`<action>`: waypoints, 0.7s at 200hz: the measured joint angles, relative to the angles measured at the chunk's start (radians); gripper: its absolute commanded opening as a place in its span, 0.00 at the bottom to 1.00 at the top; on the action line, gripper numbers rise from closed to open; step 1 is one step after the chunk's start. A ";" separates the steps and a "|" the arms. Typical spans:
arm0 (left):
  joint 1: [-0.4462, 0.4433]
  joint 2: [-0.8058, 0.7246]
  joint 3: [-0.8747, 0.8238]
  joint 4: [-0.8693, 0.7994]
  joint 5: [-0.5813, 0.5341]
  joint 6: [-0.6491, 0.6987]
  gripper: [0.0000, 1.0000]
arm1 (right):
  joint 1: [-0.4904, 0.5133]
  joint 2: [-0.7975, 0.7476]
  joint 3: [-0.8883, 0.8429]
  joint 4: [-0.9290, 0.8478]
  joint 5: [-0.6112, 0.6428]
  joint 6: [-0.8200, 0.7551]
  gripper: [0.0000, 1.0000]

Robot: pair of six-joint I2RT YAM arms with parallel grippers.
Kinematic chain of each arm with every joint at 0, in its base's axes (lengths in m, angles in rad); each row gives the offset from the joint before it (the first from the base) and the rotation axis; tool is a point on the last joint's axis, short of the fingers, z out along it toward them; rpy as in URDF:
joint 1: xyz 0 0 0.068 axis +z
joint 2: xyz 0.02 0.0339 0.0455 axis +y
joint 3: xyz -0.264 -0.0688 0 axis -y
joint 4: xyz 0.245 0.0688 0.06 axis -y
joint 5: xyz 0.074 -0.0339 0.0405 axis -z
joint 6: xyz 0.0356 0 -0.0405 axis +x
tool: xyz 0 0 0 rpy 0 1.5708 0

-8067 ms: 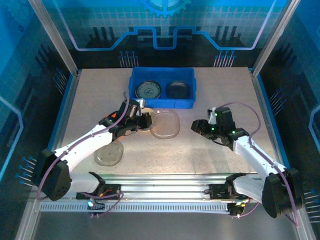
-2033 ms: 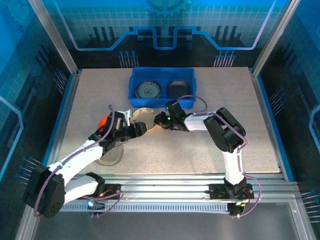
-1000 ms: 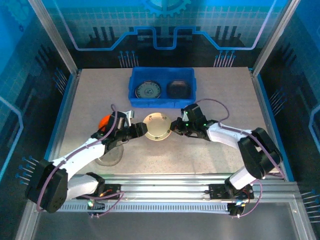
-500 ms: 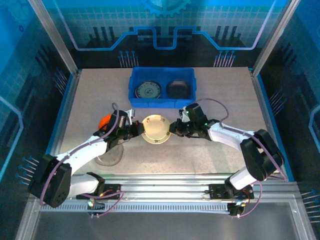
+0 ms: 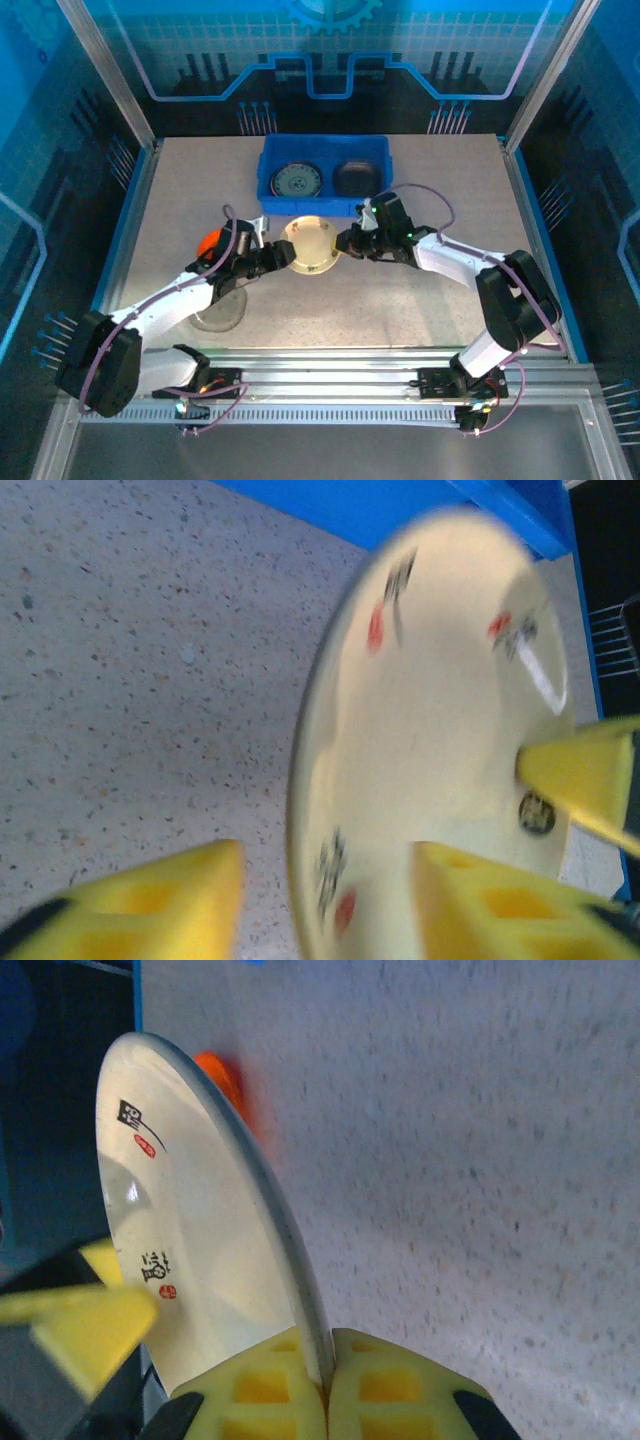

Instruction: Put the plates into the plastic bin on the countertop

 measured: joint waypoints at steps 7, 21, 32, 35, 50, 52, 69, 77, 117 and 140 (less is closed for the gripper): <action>-0.001 -0.021 -0.005 0.000 -0.007 0.001 1.00 | -0.010 0.001 0.034 -0.023 0.012 -0.008 0.00; 0.000 -0.070 -0.021 0.001 -0.024 0.002 0.99 | -0.028 0.003 0.103 -0.062 0.038 -0.021 0.00; 0.000 -0.100 -0.033 0.008 -0.030 0.002 0.99 | -0.042 0.010 0.169 -0.096 0.058 -0.033 0.00; 0.000 -0.107 -0.036 0.009 -0.030 0.002 0.99 | -0.045 0.013 0.188 -0.103 0.064 -0.037 0.00; 0.000 -0.117 -0.049 0.019 -0.029 0.002 0.99 | -0.057 0.040 0.286 -0.143 0.086 -0.052 0.00; 0.000 -0.117 -0.051 0.021 -0.029 0.002 0.99 | -0.058 0.044 0.296 -0.149 0.088 -0.052 0.00; 0.000 -0.117 -0.072 0.039 -0.028 0.002 0.99 | -0.067 0.096 0.406 -0.183 0.107 -0.067 0.00; 0.000 -0.117 -0.080 0.045 -0.026 0.002 0.99 | -0.069 0.122 0.448 -0.196 0.112 -0.071 0.00; 0.000 -0.134 -0.089 0.053 -0.005 0.003 0.99 | -0.088 0.255 0.631 -0.266 0.143 -0.078 0.00; -0.001 -0.154 -0.089 0.053 0.001 0.006 0.99 | -0.105 0.331 0.723 -0.299 0.156 -0.077 0.00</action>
